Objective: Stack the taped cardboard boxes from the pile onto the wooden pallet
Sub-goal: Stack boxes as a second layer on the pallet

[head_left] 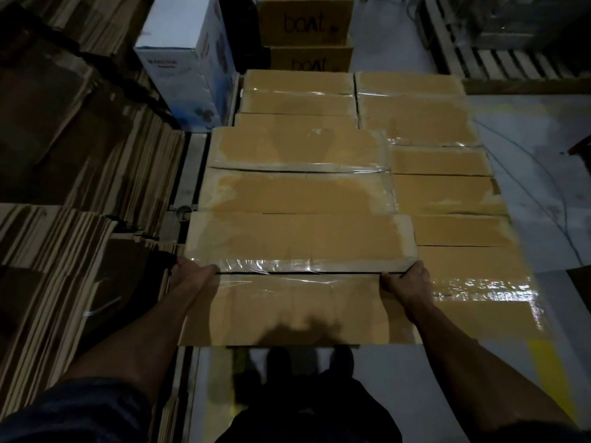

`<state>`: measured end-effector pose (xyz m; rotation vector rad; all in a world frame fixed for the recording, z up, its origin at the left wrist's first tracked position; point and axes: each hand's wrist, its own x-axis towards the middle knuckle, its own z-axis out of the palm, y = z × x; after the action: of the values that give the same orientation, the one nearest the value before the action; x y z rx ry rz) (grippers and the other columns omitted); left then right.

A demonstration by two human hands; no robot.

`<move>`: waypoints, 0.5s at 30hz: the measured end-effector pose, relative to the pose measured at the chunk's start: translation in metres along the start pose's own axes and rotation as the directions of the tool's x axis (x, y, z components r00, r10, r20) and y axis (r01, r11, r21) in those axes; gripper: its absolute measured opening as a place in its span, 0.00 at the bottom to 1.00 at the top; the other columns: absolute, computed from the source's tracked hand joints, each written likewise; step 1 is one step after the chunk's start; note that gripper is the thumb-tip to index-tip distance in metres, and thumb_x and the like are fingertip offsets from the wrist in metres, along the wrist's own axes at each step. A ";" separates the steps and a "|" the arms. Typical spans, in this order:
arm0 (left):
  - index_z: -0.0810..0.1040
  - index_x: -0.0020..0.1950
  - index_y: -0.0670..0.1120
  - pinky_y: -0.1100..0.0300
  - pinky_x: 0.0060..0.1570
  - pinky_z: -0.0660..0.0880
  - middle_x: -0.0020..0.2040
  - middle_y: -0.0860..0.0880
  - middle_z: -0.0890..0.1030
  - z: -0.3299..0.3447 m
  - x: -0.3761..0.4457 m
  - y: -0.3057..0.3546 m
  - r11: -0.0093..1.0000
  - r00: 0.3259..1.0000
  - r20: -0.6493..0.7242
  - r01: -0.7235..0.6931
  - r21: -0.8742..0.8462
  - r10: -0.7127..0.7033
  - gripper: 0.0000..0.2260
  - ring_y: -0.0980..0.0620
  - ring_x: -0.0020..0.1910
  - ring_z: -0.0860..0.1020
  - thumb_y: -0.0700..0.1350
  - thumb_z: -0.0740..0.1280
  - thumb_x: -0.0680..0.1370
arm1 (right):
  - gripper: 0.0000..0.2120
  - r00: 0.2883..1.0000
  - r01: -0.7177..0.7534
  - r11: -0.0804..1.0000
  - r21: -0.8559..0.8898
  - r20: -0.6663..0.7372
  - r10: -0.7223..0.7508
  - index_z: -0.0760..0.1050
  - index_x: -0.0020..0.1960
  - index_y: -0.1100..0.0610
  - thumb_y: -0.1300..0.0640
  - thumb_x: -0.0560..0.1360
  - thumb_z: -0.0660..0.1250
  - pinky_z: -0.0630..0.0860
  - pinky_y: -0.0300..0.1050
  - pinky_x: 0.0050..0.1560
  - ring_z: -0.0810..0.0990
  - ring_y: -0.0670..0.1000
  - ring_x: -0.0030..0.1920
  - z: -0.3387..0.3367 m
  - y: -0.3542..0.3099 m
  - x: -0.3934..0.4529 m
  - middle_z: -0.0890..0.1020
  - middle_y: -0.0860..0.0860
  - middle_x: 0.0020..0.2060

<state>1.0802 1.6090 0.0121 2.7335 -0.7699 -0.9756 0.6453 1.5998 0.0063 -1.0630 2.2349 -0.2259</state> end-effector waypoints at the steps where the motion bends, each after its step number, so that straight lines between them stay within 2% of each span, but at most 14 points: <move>1: 0.57 0.76 0.37 0.46 0.61 0.70 0.70 0.34 0.67 0.001 0.000 0.000 1.000 1.000 -0.002 0.002 0.001 -0.002 0.41 0.34 0.67 0.69 0.49 0.76 0.72 | 0.44 1.000 0.003 1.000 0.001 0.007 -0.003 0.57 0.75 0.63 0.45 0.69 0.74 0.69 0.63 0.66 0.67 0.65 0.69 -0.001 0.000 -0.001 0.66 0.61 0.71; 7: 0.54 0.77 0.37 0.46 0.66 0.69 0.74 0.37 0.63 0.001 -0.005 -0.002 0.998 0.999 0.000 -0.039 0.050 0.039 0.42 0.36 0.71 0.65 0.49 0.75 0.72 | 0.48 0.998 0.017 0.999 0.028 0.063 -0.018 0.58 0.74 0.61 0.43 0.61 0.72 0.71 0.63 0.65 0.68 0.63 0.68 -0.004 0.002 -0.004 0.65 0.59 0.70; 9: 0.53 0.77 0.37 0.46 0.71 0.64 0.77 0.38 0.59 0.003 -0.017 -0.003 0.977 0.990 -0.028 -0.131 0.168 0.137 0.42 0.38 0.74 0.60 0.51 0.73 0.73 | 0.48 0.997 0.012 0.999 0.038 0.079 -0.015 0.59 0.74 0.60 0.43 0.60 0.72 0.72 0.63 0.65 0.68 0.62 0.67 -0.006 0.002 -0.006 0.65 0.59 0.69; 12: 0.49 0.79 0.38 0.46 0.75 0.55 0.79 0.40 0.52 0.011 -0.044 0.007 0.906 0.954 0.008 -0.286 0.311 0.299 0.41 0.40 0.78 0.53 0.51 0.69 0.76 | 0.48 0.996 -0.015 0.993 0.117 0.093 0.004 0.64 0.69 0.57 0.42 0.54 0.75 0.78 0.63 0.57 0.76 0.60 0.60 0.012 0.038 0.034 0.73 0.55 0.61; 14: 0.50 0.79 0.39 0.46 0.75 0.55 0.79 0.40 0.53 0.020 -0.066 0.018 0.857 0.918 0.074 -0.392 0.335 0.391 0.39 0.40 0.78 0.53 0.49 0.67 0.76 | 0.47 0.995 -0.043 0.987 0.157 0.094 0.028 0.67 0.65 0.53 0.41 0.50 0.76 0.81 0.61 0.52 0.79 0.58 0.56 0.013 0.046 0.038 0.77 0.53 0.58; 15: 0.53 0.78 0.38 0.46 0.75 0.57 0.79 0.40 0.55 0.026 -0.077 0.024 0.826 0.893 0.106 -0.445 0.345 0.437 0.37 0.40 0.77 0.55 0.49 0.66 0.76 | 0.43 0.995 -0.048 0.983 0.177 0.094 0.032 0.67 0.64 0.54 0.44 0.52 0.77 0.81 0.62 0.52 0.79 0.58 0.55 0.008 0.045 0.030 0.77 0.53 0.57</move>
<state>1.0030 1.6288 0.0412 2.6160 -1.6455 -0.8226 0.6074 1.6078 -0.0324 -0.9132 2.1093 -0.3474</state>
